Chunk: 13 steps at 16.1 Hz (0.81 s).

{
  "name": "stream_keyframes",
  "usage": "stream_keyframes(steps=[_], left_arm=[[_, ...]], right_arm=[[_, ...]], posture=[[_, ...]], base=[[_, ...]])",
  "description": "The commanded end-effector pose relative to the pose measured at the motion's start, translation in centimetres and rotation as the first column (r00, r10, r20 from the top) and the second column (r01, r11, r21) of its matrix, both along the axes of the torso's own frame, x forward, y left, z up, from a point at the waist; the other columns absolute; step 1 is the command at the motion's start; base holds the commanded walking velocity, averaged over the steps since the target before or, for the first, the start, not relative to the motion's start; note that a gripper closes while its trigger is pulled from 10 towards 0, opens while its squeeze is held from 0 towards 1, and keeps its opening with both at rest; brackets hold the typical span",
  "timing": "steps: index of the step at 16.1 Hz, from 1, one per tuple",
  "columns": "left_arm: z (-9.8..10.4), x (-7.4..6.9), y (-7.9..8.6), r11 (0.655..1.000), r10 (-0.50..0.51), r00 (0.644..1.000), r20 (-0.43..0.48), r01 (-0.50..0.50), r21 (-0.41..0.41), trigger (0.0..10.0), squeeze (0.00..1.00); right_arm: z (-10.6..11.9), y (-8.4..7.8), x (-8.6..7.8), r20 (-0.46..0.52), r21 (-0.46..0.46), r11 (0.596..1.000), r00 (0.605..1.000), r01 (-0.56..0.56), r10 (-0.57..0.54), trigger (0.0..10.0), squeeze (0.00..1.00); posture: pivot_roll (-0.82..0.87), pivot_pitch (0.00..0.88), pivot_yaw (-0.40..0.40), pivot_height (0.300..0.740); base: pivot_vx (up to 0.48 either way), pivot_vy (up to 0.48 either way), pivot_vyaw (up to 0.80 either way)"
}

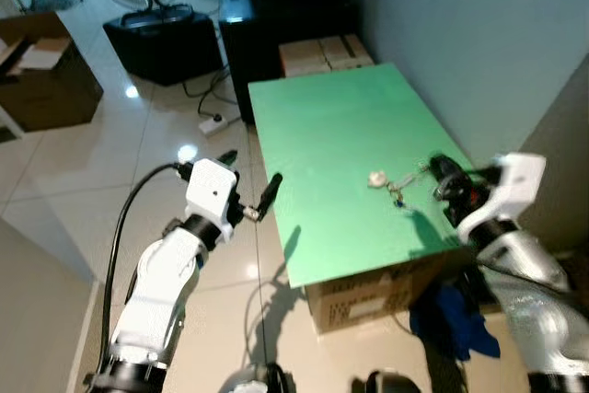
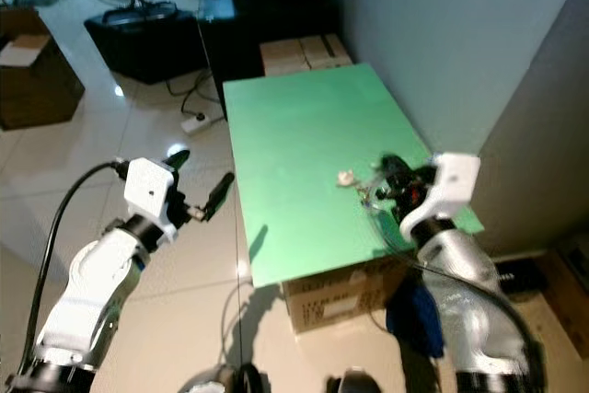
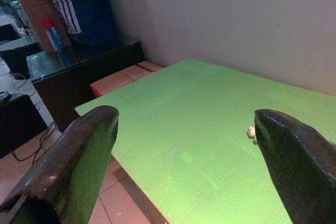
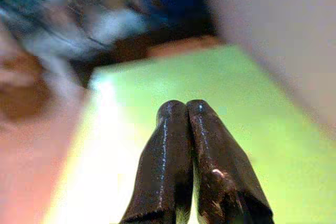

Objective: Hang keys on a hook

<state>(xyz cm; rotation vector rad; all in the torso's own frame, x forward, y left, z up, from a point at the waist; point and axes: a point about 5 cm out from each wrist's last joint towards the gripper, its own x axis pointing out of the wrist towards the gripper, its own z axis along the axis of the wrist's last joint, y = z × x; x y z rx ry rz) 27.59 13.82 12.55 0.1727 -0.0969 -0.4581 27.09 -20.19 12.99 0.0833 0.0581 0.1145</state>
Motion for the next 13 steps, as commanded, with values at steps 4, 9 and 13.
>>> stream_keyframes(steps=[4, 9, 13], left_arm=[[-0.8, -0.1, -0.2, 0.998, 0.019, 1.000, -0.002, -0.019, 0.056, 10.0, 0.00], [-0.6, -0.1, -0.5, 0.998, -0.007, 1.000, 0.016, 0.006, 0.055, 10.0, 0.00], [-0.5, 0.0, -0.6, 0.998, -0.010, 1.000, 0.021, 0.009, 0.057, 10.0, 0.00]], right_arm=[[-2.2, 1.1, -1.0, 0.003, -0.295, 0.952, 0.996, 0.087, -0.090, 10.0, 0.00], [-2.7, 2.2, -1.6, 0.024, -0.267, 0.959, 0.995, 0.098, -0.095, 10.0, 0.00], [-2.5, 1.9, -1.6, 0.046, -0.275, 0.955, 0.994, 0.110, -0.101, 10.0, 0.00]], posture=[[-0.15, 0.113, 0.110, 0.740], [-0.16, 0.142, 0.117, 0.740], [-0.16, 0.151, 0.124, 0.740]], base=[[0.000, 0.000, 0.00], [0.107, 0.000, -0.09], [0.300, 0.000, -0.26]])
